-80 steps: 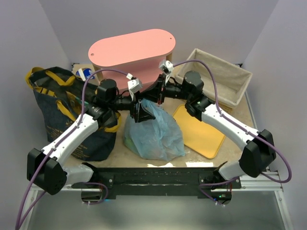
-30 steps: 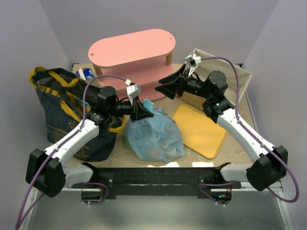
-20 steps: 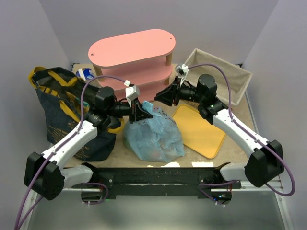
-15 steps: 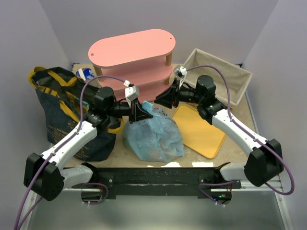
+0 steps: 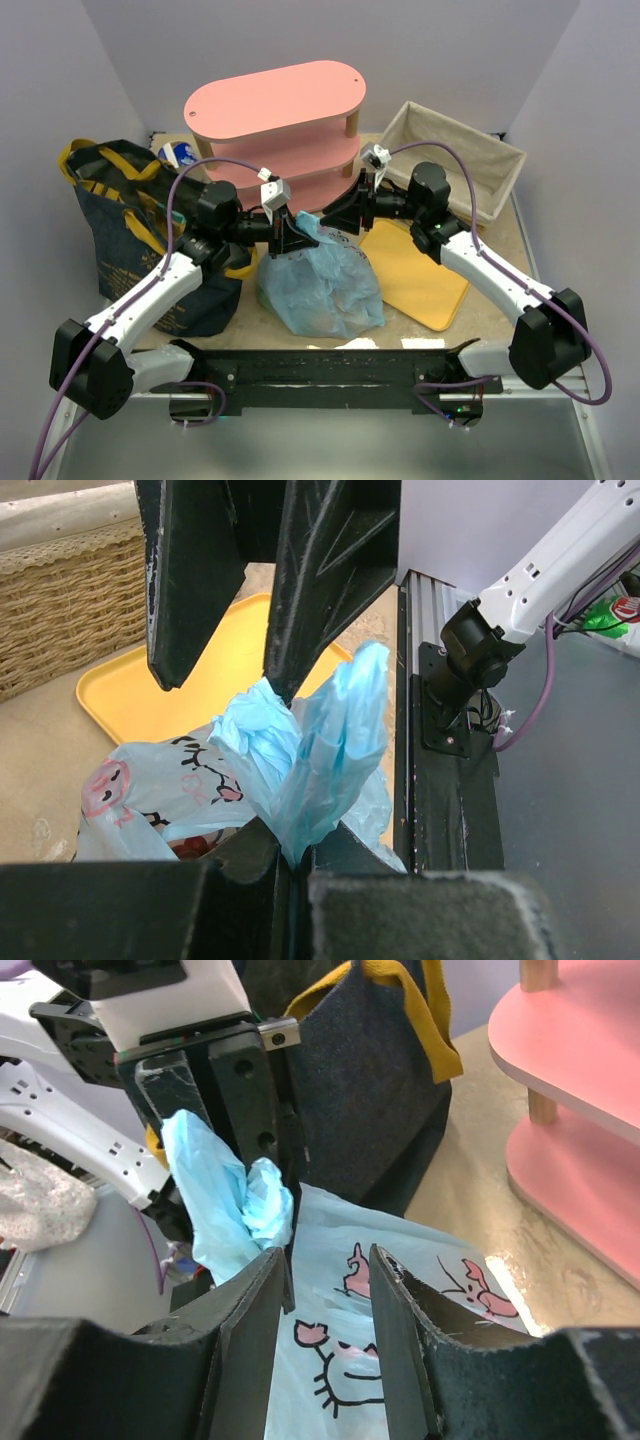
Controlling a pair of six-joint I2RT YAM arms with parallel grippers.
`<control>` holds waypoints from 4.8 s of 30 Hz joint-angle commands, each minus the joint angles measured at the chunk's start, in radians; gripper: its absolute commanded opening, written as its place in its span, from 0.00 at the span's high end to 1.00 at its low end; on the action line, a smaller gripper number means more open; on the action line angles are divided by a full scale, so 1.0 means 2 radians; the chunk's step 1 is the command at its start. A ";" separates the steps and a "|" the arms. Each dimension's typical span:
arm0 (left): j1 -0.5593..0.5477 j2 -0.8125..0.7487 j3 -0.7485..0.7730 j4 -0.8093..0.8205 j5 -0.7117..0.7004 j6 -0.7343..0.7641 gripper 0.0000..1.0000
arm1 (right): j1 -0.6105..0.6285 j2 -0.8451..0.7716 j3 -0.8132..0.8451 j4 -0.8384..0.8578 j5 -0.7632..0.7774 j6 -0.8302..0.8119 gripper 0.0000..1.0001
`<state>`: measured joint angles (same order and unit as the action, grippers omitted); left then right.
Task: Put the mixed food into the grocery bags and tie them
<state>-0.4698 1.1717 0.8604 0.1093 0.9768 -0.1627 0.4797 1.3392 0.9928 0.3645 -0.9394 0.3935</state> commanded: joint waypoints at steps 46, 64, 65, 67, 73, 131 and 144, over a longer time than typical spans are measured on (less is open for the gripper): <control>-0.001 -0.020 0.040 -0.004 -0.083 -0.011 0.35 | 0.052 0.001 0.042 -0.043 0.049 -0.041 1.00; -0.001 -0.011 0.022 0.012 -0.091 -0.022 0.85 | 0.053 -0.014 0.048 -0.087 0.079 -0.055 0.92; -0.001 -0.011 0.020 0.011 -0.092 -0.019 0.85 | 0.052 -0.014 0.047 -0.088 0.080 -0.055 0.88; -0.001 -0.014 0.015 0.007 -0.092 -0.018 0.86 | 0.052 -0.014 0.047 -0.088 0.079 -0.054 0.87; -0.001 -0.024 0.003 0.003 -0.093 -0.012 0.92 | 0.051 -0.015 0.047 -0.081 0.074 -0.048 0.73; 0.006 -0.056 -0.038 -0.023 -0.146 -0.035 1.00 | 0.125 -0.094 -0.029 -0.129 0.141 -0.053 1.00; 0.006 -0.071 -0.053 -0.027 -0.119 -0.051 0.70 | 0.125 -0.100 -0.053 -0.119 0.171 -0.048 1.00</control>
<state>-0.4671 1.0576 0.7723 0.0513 0.7464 -0.2432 0.7238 1.1538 0.8932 0.1062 -0.5968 0.2878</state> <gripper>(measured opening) 0.261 0.014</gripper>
